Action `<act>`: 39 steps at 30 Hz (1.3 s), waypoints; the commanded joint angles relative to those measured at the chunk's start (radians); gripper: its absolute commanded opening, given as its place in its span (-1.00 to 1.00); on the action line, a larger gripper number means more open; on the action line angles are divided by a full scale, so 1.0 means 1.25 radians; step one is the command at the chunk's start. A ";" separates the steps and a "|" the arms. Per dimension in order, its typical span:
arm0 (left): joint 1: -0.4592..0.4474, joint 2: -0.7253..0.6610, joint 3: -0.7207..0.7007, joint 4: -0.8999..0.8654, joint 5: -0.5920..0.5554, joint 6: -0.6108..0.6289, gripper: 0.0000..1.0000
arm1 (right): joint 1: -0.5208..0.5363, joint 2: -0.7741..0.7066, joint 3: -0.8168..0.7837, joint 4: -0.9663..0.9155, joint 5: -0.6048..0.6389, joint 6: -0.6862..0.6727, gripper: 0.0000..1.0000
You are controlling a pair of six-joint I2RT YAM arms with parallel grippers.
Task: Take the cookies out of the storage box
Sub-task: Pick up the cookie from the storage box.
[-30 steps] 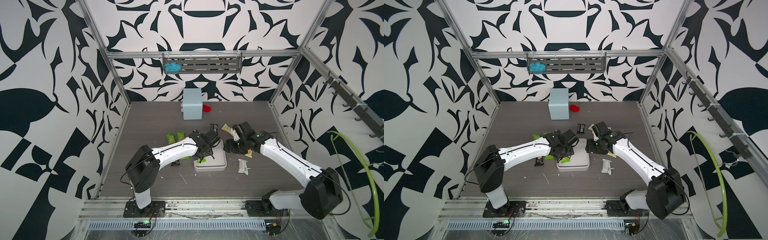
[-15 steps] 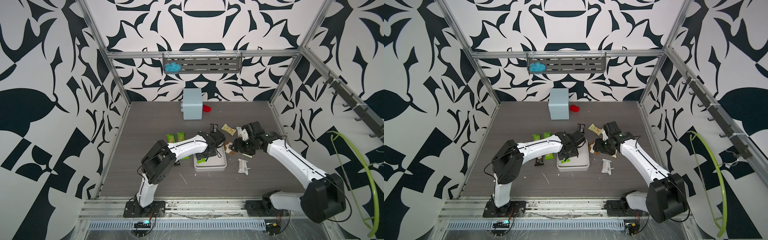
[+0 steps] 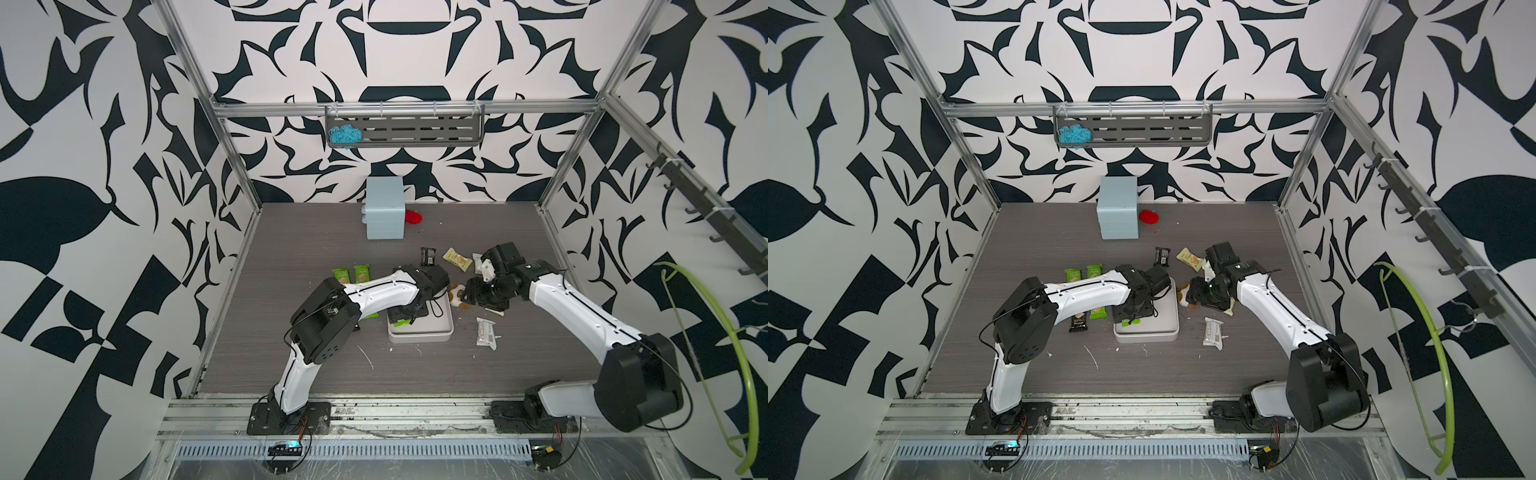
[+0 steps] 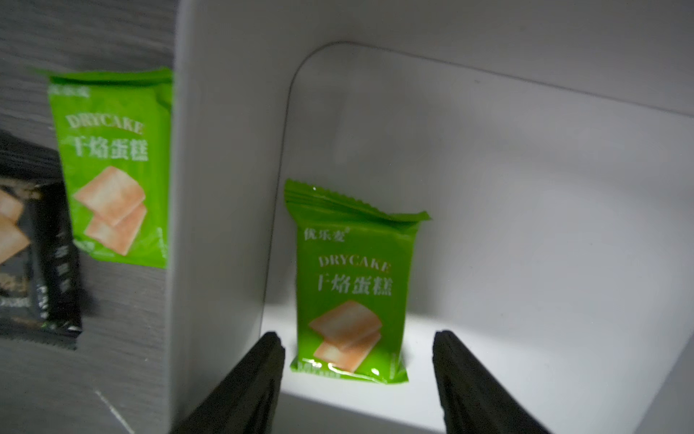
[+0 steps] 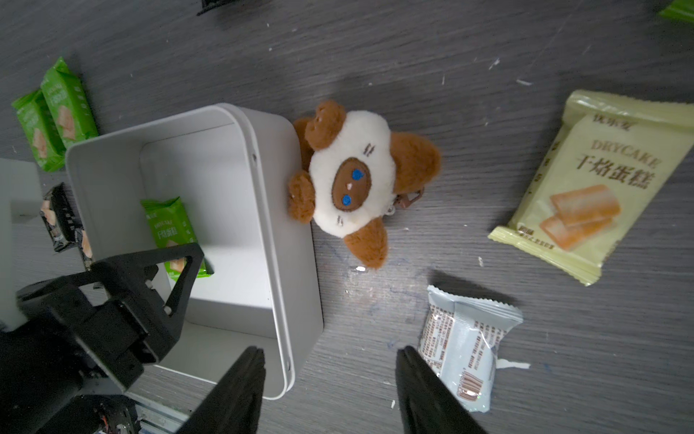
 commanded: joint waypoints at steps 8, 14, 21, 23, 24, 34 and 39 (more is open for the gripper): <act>0.033 0.026 -0.030 0.060 0.033 0.064 0.40 | -0.006 0.003 0.032 -0.016 0.003 -0.014 0.22; 0.037 0.052 -0.008 0.087 0.049 0.092 0.39 | -0.009 0.010 0.039 -0.025 0.007 -0.006 0.22; 0.037 0.072 0.000 0.109 0.065 0.103 0.34 | -0.009 0.007 0.043 -0.032 0.016 0.005 0.21; 0.038 0.072 -0.002 0.112 0.069 0.108 0.27 | -0.009 0.005 0.041 -0.034 0.019 0.007 0.21; 0.038 0.072 0.001 0.112 0.072 0.109 0.22 | -0.009 0.004 0.040 -0.033 0.021 0.009 0.21; 0.039 0.040 0.010 0.100 0.075 0.123 -0.11 | -0.009 0.000 0.031 -0.021 0.016 0.029 0.20; 0.039 0.003 0.024 0.091 0.086 0.124 -0.12 | -0.008 -0.002 0.025 -0.007 0.004 0.051 0.19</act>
